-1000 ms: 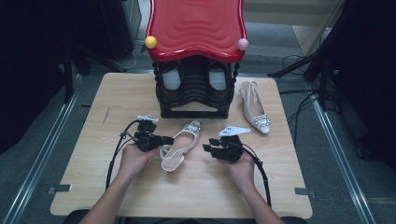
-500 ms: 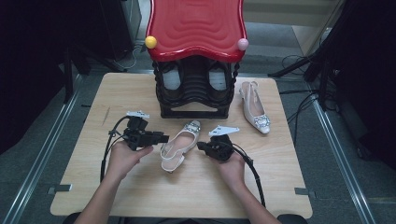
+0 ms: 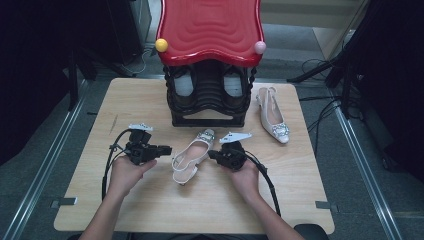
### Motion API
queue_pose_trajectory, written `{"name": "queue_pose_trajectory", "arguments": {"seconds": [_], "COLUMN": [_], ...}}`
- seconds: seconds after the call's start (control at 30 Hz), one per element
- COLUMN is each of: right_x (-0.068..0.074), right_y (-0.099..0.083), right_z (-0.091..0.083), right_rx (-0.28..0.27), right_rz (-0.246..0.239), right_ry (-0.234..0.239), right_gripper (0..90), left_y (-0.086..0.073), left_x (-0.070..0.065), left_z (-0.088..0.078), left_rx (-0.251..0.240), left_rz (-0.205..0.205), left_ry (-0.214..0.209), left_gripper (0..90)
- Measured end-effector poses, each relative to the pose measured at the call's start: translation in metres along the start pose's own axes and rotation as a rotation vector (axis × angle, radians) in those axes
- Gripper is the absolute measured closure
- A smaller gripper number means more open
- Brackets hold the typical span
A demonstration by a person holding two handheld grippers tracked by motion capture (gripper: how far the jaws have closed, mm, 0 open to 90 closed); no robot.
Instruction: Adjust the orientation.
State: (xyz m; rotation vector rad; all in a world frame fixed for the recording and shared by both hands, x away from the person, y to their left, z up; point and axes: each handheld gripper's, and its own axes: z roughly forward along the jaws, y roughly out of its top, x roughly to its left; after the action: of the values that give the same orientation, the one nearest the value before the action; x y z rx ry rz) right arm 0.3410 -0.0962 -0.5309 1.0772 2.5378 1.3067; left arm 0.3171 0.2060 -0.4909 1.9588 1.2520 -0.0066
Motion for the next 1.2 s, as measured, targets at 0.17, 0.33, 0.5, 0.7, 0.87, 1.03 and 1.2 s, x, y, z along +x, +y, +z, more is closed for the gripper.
{"name": "queue_pose_trajectory", "arguments": {"seconds": [0.17, 0.33, 0.5, 0.7, 0.87, 1.03, 1.2], "right_x": [-0.001, -0.003, -0.005, -0.006, -0.006, -0.007, -0.013], "right_y": [0.002, 0.004, 0.006, 0.008, 0.010, 0.010, 0.011], "right_z": [0.003, 0.004, 0.005, 0.007, 0.009, 0.007, -0.003], "right_rx": [0.000, 0.006, 0.004, 0.007, 0.007, 0.010, -0.006], "right_rz": [-0.007, 0.000, 0.009, 0.008, 0.008, 0.005, 0.010], "right_ry": [0.005, 0.006, 0.010, 0.011, 0.010, 0.002, 0.001], "right_gripper": [90.0, 90.0, 90.0, 90.0, 90.0, 89.7, 82.6], "left_y": [-0.005, -0.007, -0.011, -0.016, -0.018, -0.016, -0.013], "left_x": [-0.008, -0.013, -0.020, -0.027, -0.032, -0.029, -0.019], "left_z": [0.011, 0.013, 0.014, 0.017, 0.019, 0.018, 0.008], "left_rx": [0.034, 0.031, 0.031, 0.030, 0.032, 0.031, 0.022], "left_rz": [0.027, 0.019, 0.033, 0.031, 0.036, 0.034, 0.030], "left_ry": [-0.007, -0.025, -0.028, -0.054, -0.070, -0.071, -0.055], "left_gripper": [81.7, 81.8, 82.1, 81.9, 81.7, 77.6, 67.1]}}
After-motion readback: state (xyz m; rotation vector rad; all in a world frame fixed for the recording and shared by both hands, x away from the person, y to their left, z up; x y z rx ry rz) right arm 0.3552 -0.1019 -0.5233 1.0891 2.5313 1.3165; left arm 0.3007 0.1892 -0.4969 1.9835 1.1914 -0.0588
